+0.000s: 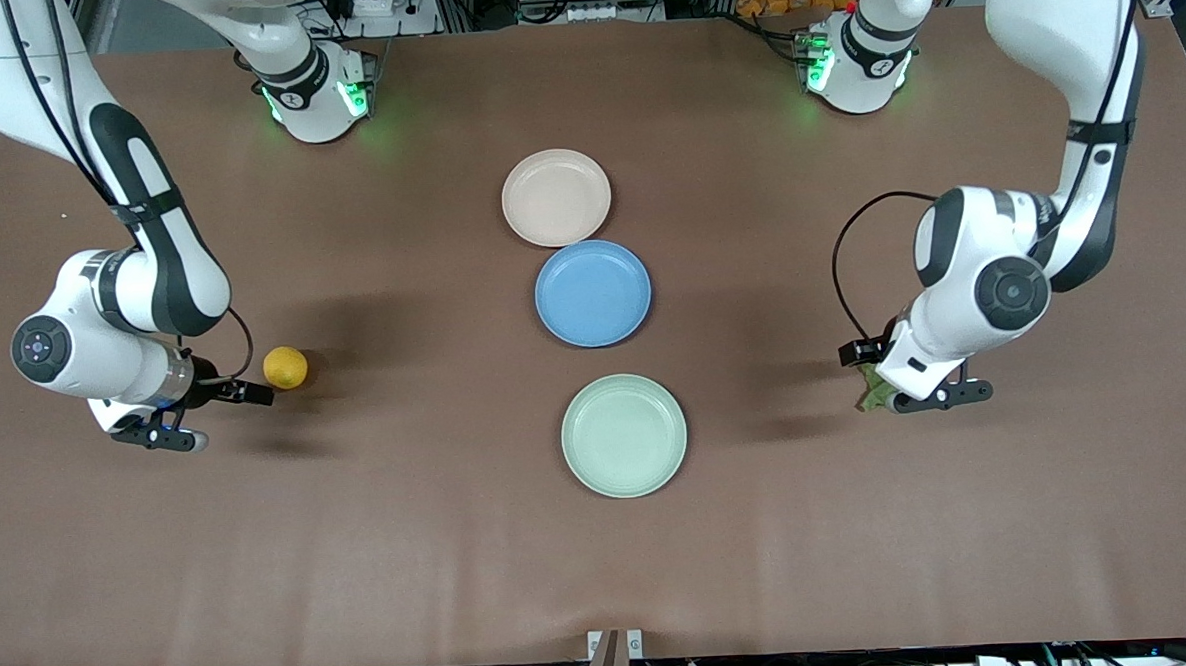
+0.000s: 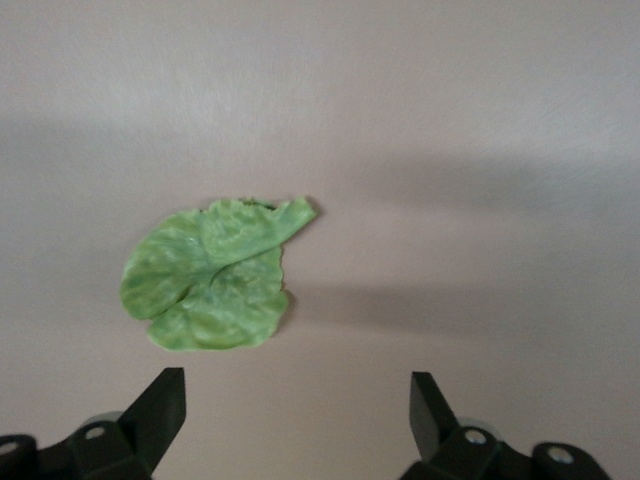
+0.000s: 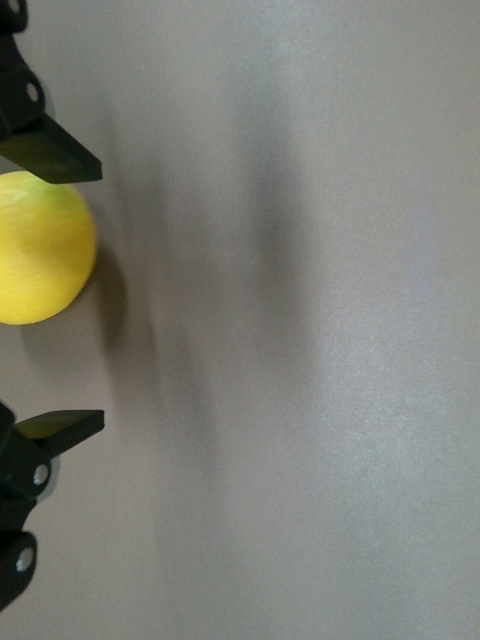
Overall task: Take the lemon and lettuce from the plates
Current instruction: 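Open both grippers and draw them back from the lemon and lettuce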
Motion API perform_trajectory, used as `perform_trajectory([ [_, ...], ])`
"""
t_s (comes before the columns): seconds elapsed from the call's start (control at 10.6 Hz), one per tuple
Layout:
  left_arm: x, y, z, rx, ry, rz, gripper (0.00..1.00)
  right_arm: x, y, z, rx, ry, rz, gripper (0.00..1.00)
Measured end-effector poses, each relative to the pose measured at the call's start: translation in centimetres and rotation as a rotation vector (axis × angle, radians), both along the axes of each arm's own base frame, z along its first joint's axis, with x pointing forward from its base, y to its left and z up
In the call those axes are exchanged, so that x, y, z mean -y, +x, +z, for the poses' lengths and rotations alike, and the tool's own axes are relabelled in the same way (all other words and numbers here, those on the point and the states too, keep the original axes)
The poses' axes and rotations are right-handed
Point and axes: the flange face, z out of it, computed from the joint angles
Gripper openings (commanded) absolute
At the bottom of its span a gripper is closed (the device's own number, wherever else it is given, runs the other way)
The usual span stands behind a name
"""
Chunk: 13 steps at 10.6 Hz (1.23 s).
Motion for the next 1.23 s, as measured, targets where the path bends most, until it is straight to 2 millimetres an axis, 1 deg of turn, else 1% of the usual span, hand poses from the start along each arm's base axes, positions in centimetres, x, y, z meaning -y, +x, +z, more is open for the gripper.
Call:
perform_trajectory([
  [0.19,0.4,0.0,4.2,0.066,-0.013,-0.006,1.0,0.1,0.8,1.0,0.025,-0.002,0.0,1.0],
  [0.38,0.2,-0.2,9.1,0.143,-0.027,-0.004,1.0,0.2,1.8,3.3,0.066,-0.005,0.0,1.0],
  [0.47,-0.3,-0.6,11.9,0.179,-0.033,0.002,1.0,0.1,1.9,4.5,0.077,-0.006,0.002,1.0],
  [0.66,-2.0,-2.0,16.9,0.206,-0.032,-0.011,1.0,-0.1,1.6,7.5,0.066,-0.003,0.007,1.0],
  [0.85,-4.1,-3.8,21.0,0.207,-0.025,-0.077,1.0,-0.1,1.1,11.9,0.026,0.002,0.014,1.0],
  [0.94,-4.6,-4.6,22.6,0.208,-0.023,-0.083,1.0,-0.2,1.0,14.6,0.015,0.005,0.02,1.0],
  [1.04,-4.6,-5.1,24.2,0.208,-0.022,-0.095,1.0,-0.3,1.0,17.3,0.025,0.005,0.024,1.0],
  [1.13,-4.3,-5.4,25.4,0.205,-0.022,-0.103,1.0,-0.4,0.9,19.4,0.043,0.003,0.025,1.0],
  [1.23,-4.0,-5.6,26.4,0.189,-0.02,-0.11,1.0,-0.2,0.5,20.8,0.052,0.0,0.023,1.0],
])
